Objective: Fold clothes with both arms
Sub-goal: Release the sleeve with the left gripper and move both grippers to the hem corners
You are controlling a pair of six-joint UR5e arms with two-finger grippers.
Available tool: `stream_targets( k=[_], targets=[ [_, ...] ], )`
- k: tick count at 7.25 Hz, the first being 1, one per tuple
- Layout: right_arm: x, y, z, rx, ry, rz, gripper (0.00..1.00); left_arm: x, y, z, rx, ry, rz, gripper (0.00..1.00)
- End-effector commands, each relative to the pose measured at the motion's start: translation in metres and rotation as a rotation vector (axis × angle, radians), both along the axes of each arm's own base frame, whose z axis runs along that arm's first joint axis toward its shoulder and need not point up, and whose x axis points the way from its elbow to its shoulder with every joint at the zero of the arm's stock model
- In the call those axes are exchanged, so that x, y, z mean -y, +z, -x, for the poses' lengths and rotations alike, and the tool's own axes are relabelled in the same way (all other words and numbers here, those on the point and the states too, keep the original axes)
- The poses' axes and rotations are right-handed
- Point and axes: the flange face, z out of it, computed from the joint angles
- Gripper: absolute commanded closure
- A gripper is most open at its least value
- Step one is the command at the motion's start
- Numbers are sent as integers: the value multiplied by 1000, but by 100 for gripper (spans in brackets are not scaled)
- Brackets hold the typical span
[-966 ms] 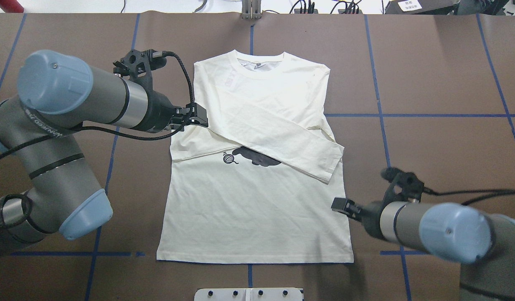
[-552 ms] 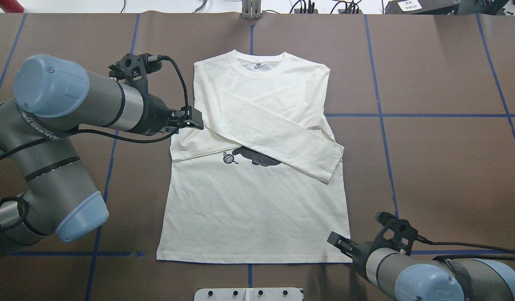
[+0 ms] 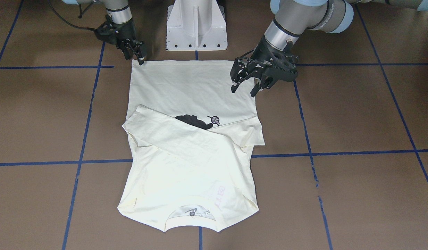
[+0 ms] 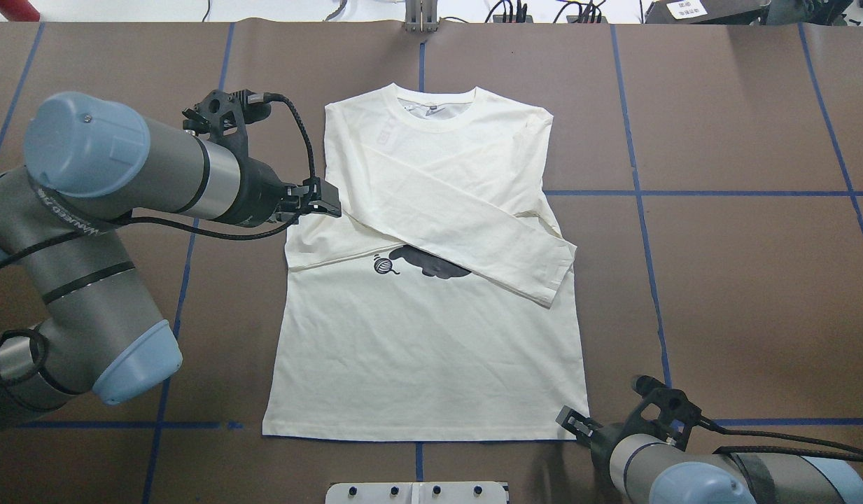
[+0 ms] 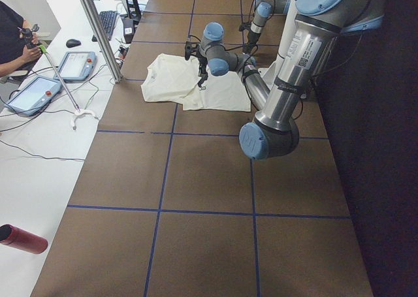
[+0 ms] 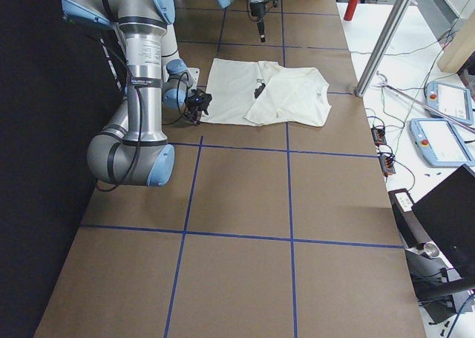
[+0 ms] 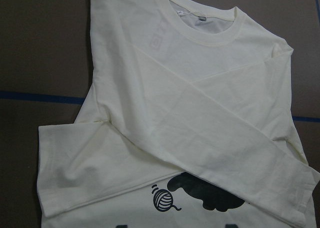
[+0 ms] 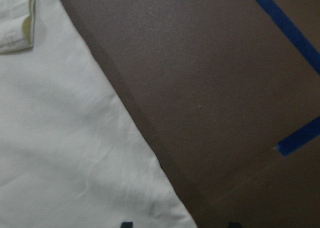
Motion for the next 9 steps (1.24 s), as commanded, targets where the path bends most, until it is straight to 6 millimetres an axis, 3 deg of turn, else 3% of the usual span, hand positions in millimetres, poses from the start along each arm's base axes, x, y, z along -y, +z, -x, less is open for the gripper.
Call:
stream_targets(
  k=[1,3,4,7,9],
  targets=[
    [-3,7,3,-15,-15,14,50,0,1,-1,-1,0,2,27],
    [-6,6,3,-14,-25,17,91,0,1,-1,-5,-5,16,27],
    [-6,5,3,-11,-25,17,100,0,1,-1,-5,-6,17,27],
    [-5,-2,1,4,-25,16,100,0,12,-4,-12,-51,138,27],
    [-5,-9,-4,18,-44,29,100,-21,33,-17,2,-85,224,26]
  ],
)
